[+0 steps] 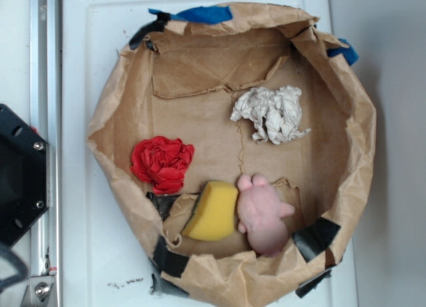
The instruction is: Grab the pink bunny.
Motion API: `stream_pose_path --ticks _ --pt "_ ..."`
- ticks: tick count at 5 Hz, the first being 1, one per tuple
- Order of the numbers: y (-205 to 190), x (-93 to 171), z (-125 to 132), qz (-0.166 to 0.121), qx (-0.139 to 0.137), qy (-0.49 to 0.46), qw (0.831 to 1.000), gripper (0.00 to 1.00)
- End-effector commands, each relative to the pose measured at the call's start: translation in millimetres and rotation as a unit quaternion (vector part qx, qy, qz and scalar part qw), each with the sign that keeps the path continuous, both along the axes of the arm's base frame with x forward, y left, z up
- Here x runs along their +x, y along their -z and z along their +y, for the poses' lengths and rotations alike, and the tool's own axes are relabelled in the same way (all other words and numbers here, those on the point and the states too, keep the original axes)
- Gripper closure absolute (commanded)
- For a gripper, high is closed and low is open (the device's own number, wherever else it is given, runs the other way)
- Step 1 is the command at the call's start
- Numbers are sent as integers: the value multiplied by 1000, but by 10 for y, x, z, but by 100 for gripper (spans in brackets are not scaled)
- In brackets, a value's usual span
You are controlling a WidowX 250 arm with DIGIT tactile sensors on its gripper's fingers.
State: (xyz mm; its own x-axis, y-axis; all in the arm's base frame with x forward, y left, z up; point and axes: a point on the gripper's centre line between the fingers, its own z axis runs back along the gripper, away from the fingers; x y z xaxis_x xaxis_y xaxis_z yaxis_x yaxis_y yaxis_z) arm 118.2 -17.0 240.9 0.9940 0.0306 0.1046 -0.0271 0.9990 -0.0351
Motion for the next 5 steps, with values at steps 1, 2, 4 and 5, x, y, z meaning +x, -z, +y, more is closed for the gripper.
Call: stream_pose_path --ticks 1,2,4,5 --pt "168 551 -166 35 -26 114 992 0" --pt "168 551 -166 35 -26 114 992 0" --pt "168 551 -166 35 -26 114 992 0" --pt "303 908 -139 43 -39 167 984 0"
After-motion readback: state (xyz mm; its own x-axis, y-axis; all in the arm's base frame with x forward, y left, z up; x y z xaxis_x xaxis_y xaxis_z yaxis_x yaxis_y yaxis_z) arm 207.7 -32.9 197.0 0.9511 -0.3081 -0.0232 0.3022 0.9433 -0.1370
